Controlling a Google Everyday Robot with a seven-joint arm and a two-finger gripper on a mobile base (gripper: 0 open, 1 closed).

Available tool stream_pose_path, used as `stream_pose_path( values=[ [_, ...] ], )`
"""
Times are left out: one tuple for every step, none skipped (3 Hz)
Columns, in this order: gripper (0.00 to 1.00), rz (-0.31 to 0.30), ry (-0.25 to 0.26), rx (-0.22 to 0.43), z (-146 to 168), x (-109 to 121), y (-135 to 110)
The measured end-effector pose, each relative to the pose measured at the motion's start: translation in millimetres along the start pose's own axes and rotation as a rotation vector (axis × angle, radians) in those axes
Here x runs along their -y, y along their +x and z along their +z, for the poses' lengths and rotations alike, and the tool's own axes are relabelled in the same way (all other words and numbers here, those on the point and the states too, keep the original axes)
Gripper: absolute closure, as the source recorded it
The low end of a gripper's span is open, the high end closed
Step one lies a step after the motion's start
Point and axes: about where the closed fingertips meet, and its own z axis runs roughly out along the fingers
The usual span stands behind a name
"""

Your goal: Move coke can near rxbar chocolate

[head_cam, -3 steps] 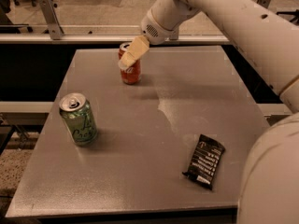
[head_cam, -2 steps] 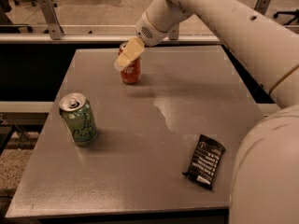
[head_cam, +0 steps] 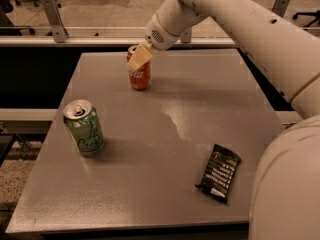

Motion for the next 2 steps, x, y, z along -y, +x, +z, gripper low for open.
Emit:
stream_pose_path(
  values=[
    [0.67,-0.026,-0.004,0.018,-10,-9,1],
    [0.9,-0.051,-0.001,0.051,-37,-21,8]
  ],
)
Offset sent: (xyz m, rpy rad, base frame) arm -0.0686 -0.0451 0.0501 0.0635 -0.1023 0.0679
